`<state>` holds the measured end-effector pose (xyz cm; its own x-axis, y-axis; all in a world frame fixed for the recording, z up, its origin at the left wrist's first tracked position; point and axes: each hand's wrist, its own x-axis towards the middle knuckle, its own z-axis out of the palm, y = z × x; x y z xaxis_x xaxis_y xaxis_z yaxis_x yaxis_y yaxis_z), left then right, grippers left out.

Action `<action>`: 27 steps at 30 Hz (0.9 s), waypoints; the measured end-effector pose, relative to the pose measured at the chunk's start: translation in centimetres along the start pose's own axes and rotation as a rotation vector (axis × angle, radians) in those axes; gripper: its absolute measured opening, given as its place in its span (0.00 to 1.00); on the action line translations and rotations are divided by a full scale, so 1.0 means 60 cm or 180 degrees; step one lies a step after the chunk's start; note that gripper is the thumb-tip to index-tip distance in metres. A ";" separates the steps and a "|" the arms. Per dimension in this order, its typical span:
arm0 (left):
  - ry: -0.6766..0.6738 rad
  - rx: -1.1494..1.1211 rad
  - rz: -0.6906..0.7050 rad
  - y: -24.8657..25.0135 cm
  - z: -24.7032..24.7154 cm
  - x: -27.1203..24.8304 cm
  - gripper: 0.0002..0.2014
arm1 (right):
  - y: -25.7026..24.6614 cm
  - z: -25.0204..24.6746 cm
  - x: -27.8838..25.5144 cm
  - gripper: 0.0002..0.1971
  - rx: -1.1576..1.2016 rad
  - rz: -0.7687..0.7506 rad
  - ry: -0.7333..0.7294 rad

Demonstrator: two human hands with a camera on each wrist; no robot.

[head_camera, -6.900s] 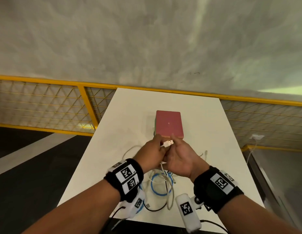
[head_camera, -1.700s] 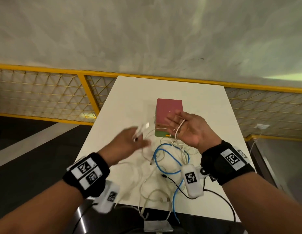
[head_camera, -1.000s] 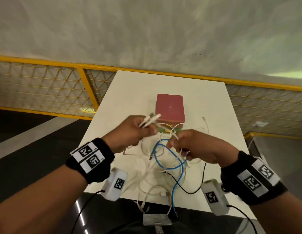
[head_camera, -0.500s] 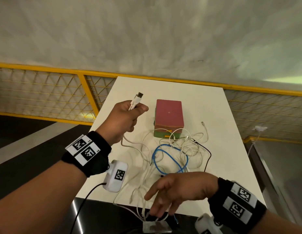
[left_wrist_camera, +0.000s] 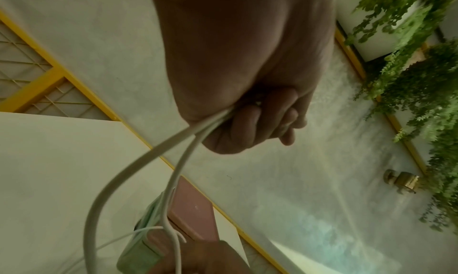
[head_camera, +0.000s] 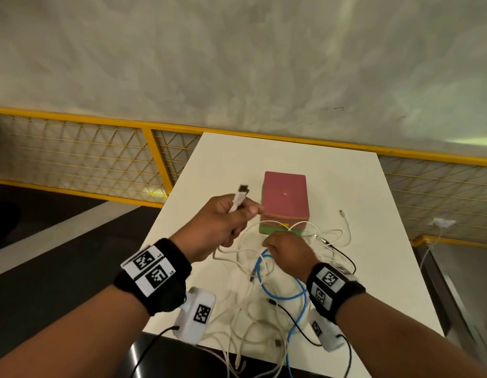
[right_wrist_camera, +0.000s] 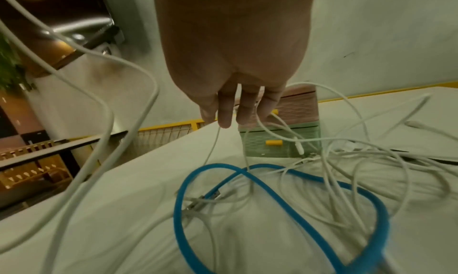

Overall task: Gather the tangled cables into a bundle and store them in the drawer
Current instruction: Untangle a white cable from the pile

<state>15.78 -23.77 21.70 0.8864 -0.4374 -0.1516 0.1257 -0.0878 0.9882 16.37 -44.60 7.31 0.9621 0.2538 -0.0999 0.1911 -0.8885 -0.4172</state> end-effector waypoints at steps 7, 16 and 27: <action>0.0126 -0.0094 -0.0141 -0.015 0.002 0.009 0.07 | 0.002 0.046 0.028 0.22 -0.1020 -0.0252 -0.0684; 0.0236 -0.0069 -0.0264 -0.043 -0.004 0.014 0.08 | 0.031 0.043 -0.024 0.06 -0.0182 0.0236 -0.0115; 0.0219 -0.0112 -0.0279 -0.050 0.008 0.017 0.07 | 0.037 0.087 -0.096 0.19 -0.1149 0.0219 -0.1335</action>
<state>16.10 -24.36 18.58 0.8996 -0.3669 -0.2368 0.2186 -0.0911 0.9716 10.24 -46.04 2.27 0.8290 0.2554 -0.4976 0.2559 -0.9643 -0.0686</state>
